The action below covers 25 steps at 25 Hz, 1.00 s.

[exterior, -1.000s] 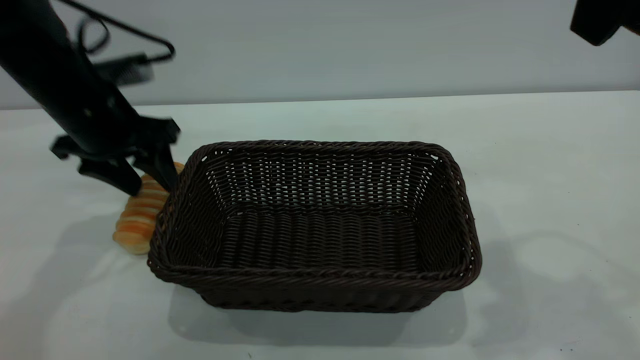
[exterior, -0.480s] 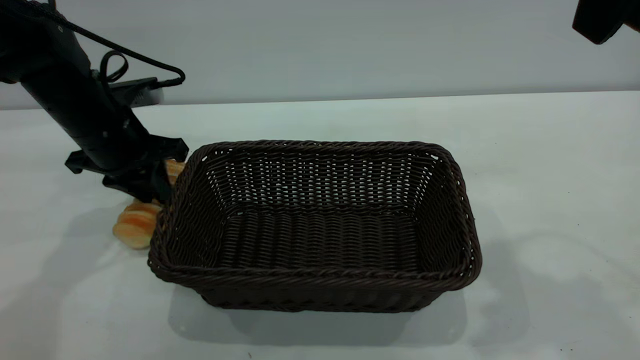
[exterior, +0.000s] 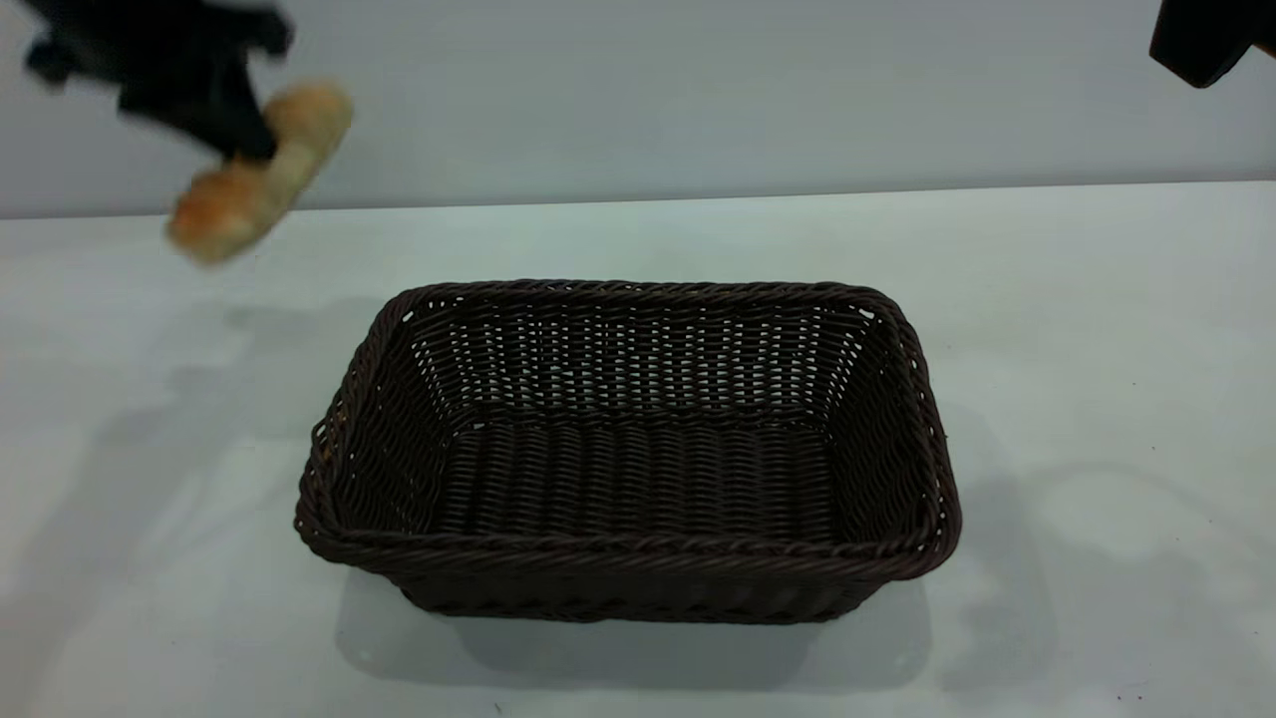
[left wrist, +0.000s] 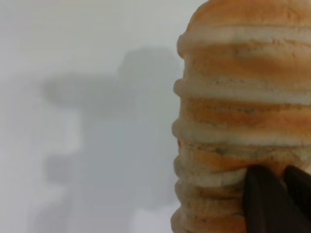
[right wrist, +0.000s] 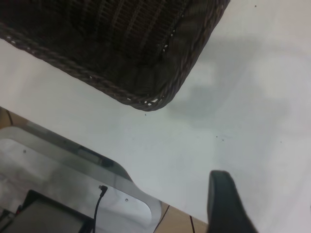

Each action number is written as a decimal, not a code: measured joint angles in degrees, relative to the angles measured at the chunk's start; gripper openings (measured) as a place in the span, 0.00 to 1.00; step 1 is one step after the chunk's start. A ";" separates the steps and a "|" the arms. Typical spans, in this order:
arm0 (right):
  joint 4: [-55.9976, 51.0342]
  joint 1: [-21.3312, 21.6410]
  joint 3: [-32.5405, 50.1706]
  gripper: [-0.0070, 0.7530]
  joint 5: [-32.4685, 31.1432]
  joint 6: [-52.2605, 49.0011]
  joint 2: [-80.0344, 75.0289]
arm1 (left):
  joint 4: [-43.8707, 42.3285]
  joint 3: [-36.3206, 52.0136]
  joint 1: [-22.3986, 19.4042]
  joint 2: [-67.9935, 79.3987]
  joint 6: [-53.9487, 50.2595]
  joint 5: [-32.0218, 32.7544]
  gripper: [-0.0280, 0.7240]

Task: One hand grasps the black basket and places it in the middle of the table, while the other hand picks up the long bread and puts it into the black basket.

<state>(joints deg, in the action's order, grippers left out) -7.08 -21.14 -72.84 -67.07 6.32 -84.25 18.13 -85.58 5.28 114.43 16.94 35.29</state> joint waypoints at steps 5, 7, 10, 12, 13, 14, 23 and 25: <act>-0.01 0.00 0.00 0.59 0.00 0.00 0.00 | 0.86 0.00 10.54 -2.14 2.26 5.41 0.09; 0.06 0.00 0.00 0.59 0.05 -0.10 0.00 | 1.41 0.00 15.17 -1.24 3.53 6.24 0.09; 0.06 0.00 0.00 0.59 0.05 -0.17 0.00 | 1.79 0.00 19.56 1.36 3.12 6.48 0.10; 0.06 0.00 0.00 0.59 0.05 -0.17 0.00 | 1.79 0.00 21.08 3.14 3.17 6.94 0.12; 0.06 0.00 0.00 0.59 0.05 -0.17 0.00 | 1.79 0.05 21.59 3.92 3.39 7.22 0.14; 0.06 0.00 0.00 0.59 0.05 -0.17 0.00 | 1.79 0.05 21.88 4.45 3.69 7.44 0.18; 0.07 0.00 0.00 0.59 0.24 -0.17 0.24 | -2.60 -1.89 21.03 0.65 4.40 9.94 0.60; 0.44 0.00 0.00 0.59 -0.13 -0.17 0.80 | -5.83 -3.08 20.05 -3.14 3.76 12.14 0.61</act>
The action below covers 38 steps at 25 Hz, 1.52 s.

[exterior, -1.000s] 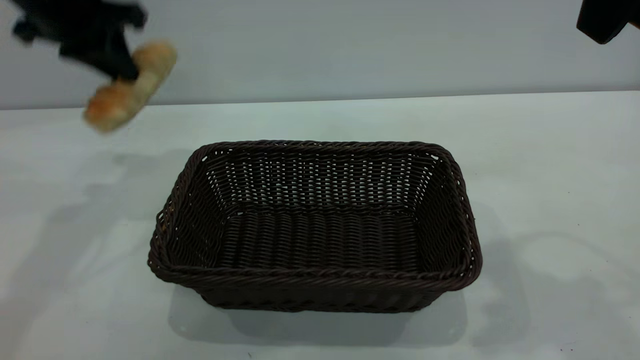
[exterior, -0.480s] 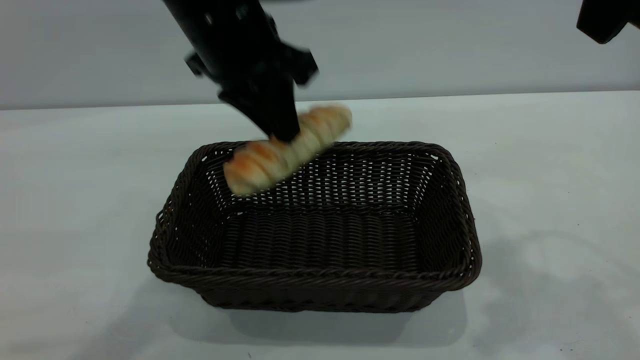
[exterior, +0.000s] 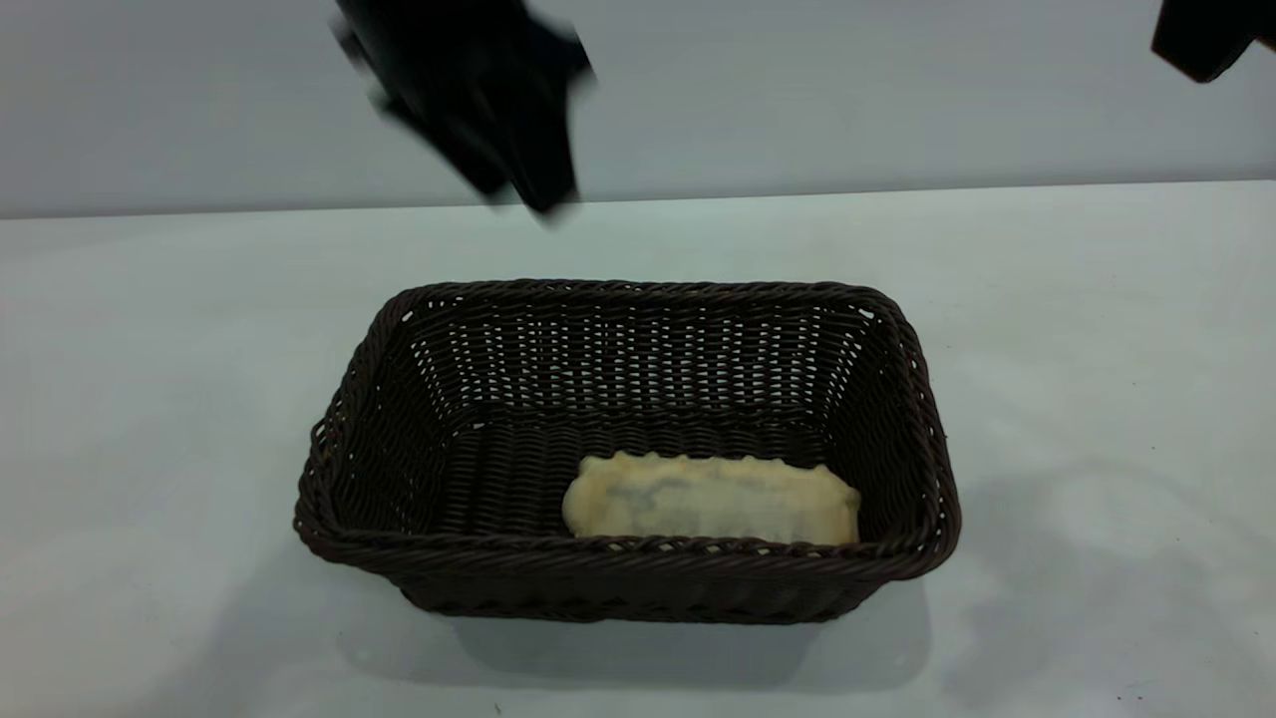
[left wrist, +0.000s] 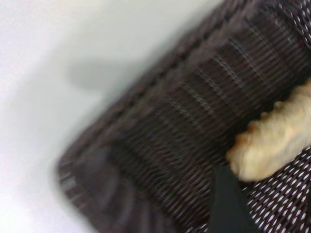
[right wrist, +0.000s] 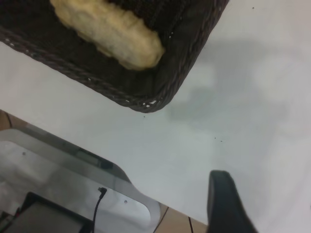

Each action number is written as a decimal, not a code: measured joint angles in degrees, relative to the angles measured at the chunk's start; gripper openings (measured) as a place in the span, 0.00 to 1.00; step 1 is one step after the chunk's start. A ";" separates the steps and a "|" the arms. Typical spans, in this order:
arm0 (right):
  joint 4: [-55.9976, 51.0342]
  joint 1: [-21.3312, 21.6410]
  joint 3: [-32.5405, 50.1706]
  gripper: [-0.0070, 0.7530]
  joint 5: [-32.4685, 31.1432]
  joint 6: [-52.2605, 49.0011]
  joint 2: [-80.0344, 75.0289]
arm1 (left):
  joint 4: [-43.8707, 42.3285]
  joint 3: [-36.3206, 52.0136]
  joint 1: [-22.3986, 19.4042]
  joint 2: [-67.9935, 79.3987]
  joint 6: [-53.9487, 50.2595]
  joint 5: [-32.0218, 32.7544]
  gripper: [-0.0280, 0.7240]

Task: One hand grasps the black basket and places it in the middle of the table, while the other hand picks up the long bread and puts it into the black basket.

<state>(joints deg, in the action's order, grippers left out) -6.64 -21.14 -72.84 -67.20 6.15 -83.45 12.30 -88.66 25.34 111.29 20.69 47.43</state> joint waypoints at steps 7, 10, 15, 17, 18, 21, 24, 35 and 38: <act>4.75 0.00 0.00 0.57 -2.95 -1.12 6.62 | -13.70 -0.74 -6.28 -18.86 -8.20 9.71 0.54; 5.85 0.00 0.00 0.56 -3.40 -1.51 11.07 | -17.27 -0.74 -9.73 -26.08 -11.70 15.34 0.53; 5.72 0.00 2.24 0.55 -3.73 -1.56 18.16 | -18.53 1.05 -12.08 -37.35 -14.42 19.41 0.53; 5.66 0.00 5.02 0.55 -3.83 -1.56 21.64 | -18.32 4.19 -12.08 -42.73 -14.48 19.41 0.53; 5.54 0.00 6.79 0.55 -3.88 -1.56 23.18 | -18.27 6.16 -12.08 -45.02 -14.48 19.41 0.53; 5.12 0.00 11.87 0.55 -3.88 -1.56 28.73 | -18.05 12.57 -12.08 -53.32 -15.19 19.41 0.53; 5.05 0.00 16.92 0.55 -3.88 -1.56 35.01 | -17.87 19.71 -12.08 -61.03 -18.41 19.29 0.53; 5.05 0.00 33.83 0.54 -0.84 -0.42 58.29 | -16.85 44.06 -12.08 -85.63 -23.29 17.83 0.53; 5.22 0.00 38.49 0.54 1.65 -0.15 63.62 | -16.85 48.65 -12.08 -90.03 -23.29 17.31 0.53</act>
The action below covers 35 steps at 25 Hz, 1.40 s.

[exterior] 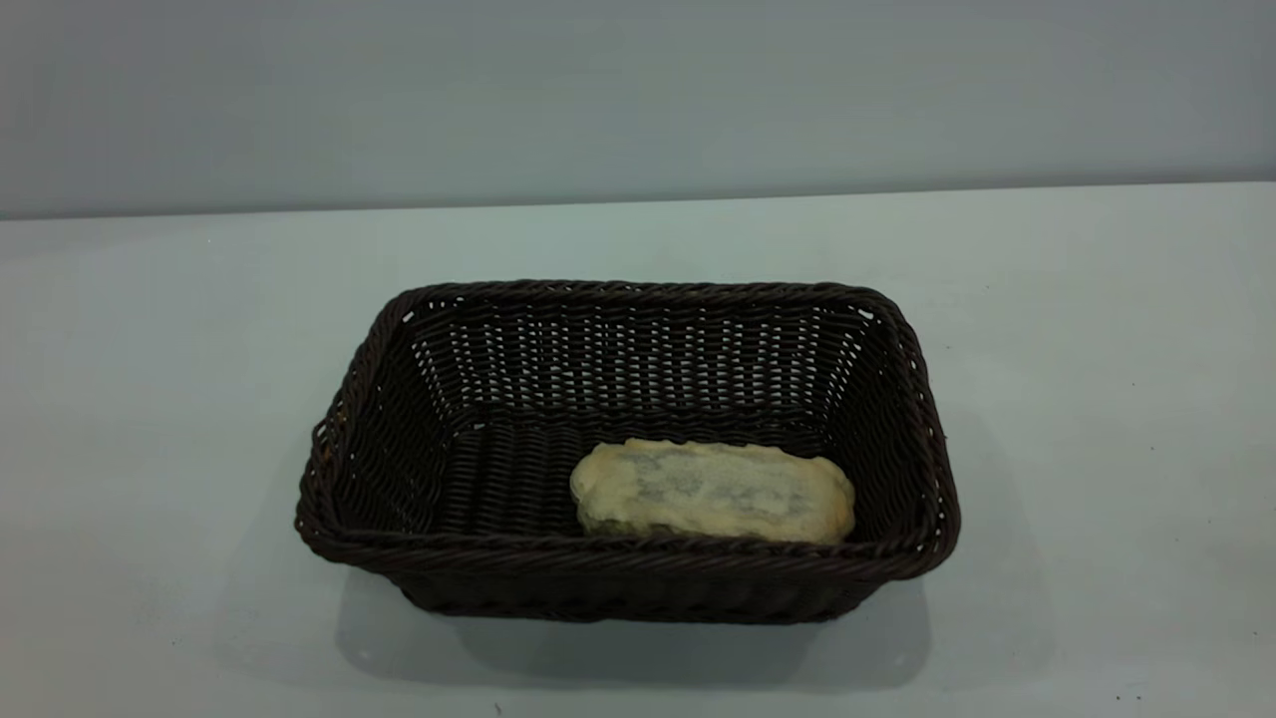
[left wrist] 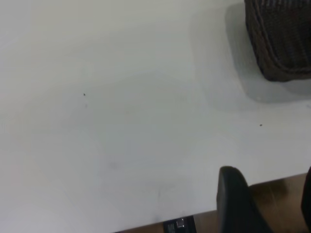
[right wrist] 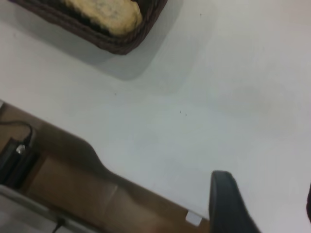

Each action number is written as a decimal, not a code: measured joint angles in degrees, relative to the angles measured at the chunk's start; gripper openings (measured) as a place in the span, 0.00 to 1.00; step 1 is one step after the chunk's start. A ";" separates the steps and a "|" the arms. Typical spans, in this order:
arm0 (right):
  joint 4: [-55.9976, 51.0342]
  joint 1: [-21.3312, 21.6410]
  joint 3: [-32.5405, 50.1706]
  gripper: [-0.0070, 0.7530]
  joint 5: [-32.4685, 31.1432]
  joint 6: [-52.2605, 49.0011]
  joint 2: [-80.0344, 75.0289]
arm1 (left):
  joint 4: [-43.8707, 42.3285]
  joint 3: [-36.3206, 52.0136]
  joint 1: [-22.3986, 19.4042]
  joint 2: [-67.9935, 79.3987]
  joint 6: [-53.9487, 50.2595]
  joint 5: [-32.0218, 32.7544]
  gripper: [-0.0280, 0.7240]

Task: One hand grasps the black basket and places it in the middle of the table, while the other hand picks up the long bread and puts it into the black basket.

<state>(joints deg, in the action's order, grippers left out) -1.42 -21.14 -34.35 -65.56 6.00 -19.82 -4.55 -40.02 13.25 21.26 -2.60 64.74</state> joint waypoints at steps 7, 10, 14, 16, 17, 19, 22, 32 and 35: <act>-0.01 0.00 6.78 0.54 1.13 0.12 9.79 | 0.00 6.63 0.00 -6.79 0.00 -0.68 0.53; -0.01 0.00 7.07 0.54 1.06 0.12 12.70 | 0.00 8.68 0.00 -8.73 0.00 -0.73 0.53; 0.01 0.00 7.21 0.54 0.96 0.12 14.55 | 0.00 10.69 0.00 -9.69 0.00 -0.67 0.53; 0.01 0.00 7.26 0.54 0.96 0.12 14.69 | 0.00 11.47 0.00 -9.69 0.00 -0.53 0.53; 0.01 0.00 7.26 0.54 0.96 0.12 14.69 | 0.00 11.83 0.00 -9.69 0.00 -0.53 0.53; 0.01 0.00 7.27 0.54 0.96 0.12 14.69 | 0.02 12.18 0.00 -9.73 0.00 -0.46 0.53; 0.01 0.00 7.27 0.54 0.92 0.12 14.69 | 0.02 12.18 0.00 -9.85 0.00 -0.46 0.53; 0.55 0.00 7.27 0.54 0.92 -0.25 14.69 | 0.88 12.18 0.00 -9.85 0.05 -0.46 0.53; 0.71 0.00 7.27 0.54 0.92 -0.94 14.69 | 1.22 12.18 0.00 -9.85 0.05 -0.46 0.53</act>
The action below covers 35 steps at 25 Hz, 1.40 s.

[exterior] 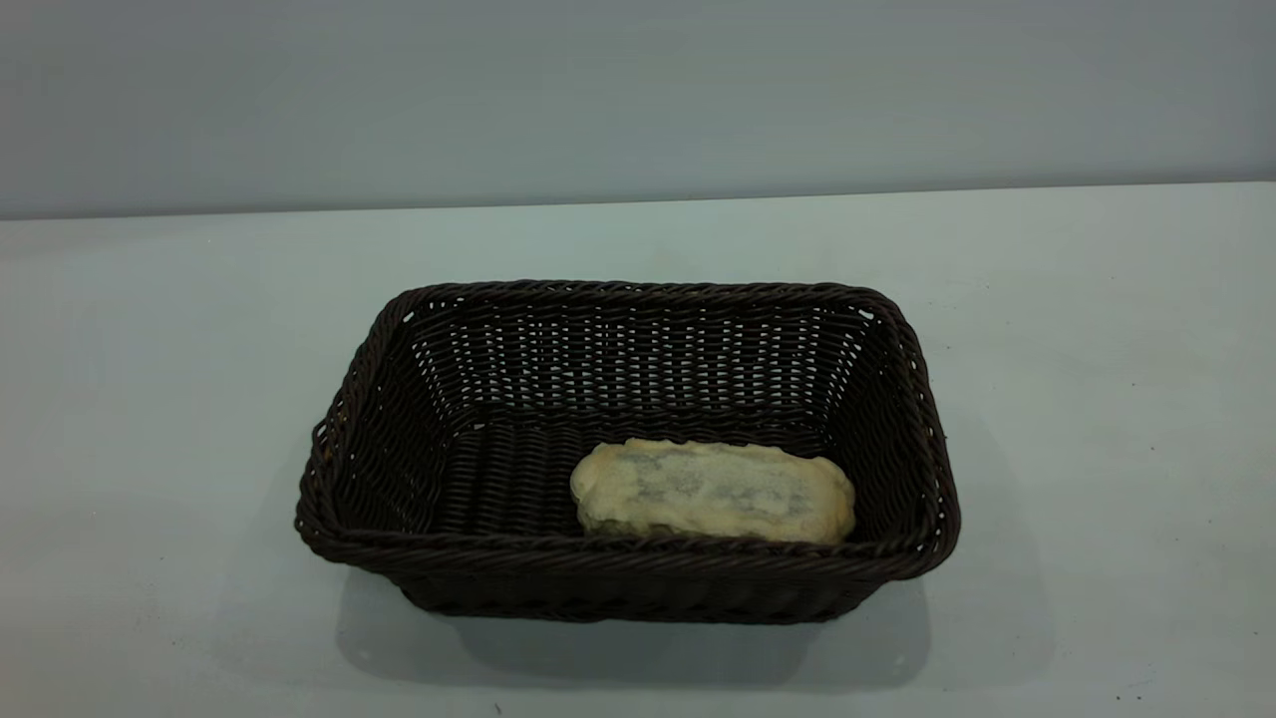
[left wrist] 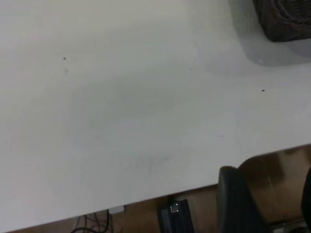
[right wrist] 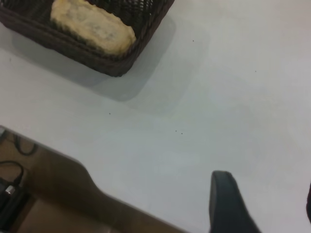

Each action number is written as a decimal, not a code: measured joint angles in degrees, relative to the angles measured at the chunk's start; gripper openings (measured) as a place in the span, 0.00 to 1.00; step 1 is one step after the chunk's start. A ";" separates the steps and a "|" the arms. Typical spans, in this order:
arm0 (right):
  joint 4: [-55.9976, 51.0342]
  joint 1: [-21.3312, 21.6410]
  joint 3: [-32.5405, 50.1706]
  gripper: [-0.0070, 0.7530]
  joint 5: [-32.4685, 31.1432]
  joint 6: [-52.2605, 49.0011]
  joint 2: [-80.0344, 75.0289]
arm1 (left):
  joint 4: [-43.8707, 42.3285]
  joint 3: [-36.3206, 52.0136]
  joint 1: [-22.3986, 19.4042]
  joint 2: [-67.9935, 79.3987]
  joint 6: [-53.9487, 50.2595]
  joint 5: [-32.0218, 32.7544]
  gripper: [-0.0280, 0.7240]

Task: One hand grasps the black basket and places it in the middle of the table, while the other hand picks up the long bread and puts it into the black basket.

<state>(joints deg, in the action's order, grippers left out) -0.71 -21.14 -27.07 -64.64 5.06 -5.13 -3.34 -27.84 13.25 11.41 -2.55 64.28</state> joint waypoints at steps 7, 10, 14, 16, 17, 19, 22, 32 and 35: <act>0.00 0.00 0.00 0.54 0.00 -0.18 0.00 | 0.11 0.00 0.00 0.00 0.00 0.00 0.53; 0.00 0.00 0.00 0.54 0.00 -0.18 0.00 | 0.11 0.00 0.00 0.00 0.00 0.00 0.53; 0.06 0.00 0.00 0.54 0.00 -0.18 0.00 | 0.11 0.00 0.00 0.00 0.00 0.00 0.53; 0.06 0.00 0.00 0.54 0.00 -0.18 0.00 | 0.11 0.00 0.00 0.00 0.00 0.00 0.53; 0.06 0.00 0.00 0.54 0.00 -0.18 0.00 | 0.11 0.00 0.00 0.00 0.00 0.00 0.53; 0.06 0.12 0.00 0.54 0.00 -0.18 0.11 | 0.11 0.00 0.00 0.00 0.00 0.00 0.53; -0.04 2.65 0.00 0.54 0.00 -0.18 0.51 | 0.18 0.00 -0.39 -0.63 0.06 0.00 0.53; -0.23 15.01 0.00 0.54 -0.28 -0.18 5.24 | 0.13 0.00 -10.47 -11.43 0.06 0.19 0.53; -0.23 15.01 0.00 0.54 -0.37 -0.18 6.10 | 0.13 0.00 -11.24 -12.54 0.06 0.49 0.53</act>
<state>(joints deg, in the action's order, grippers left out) -0.94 -6.13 -27.07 -65.01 4.88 0.97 -3.21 -27.84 2.01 -1.14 -2.49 64.76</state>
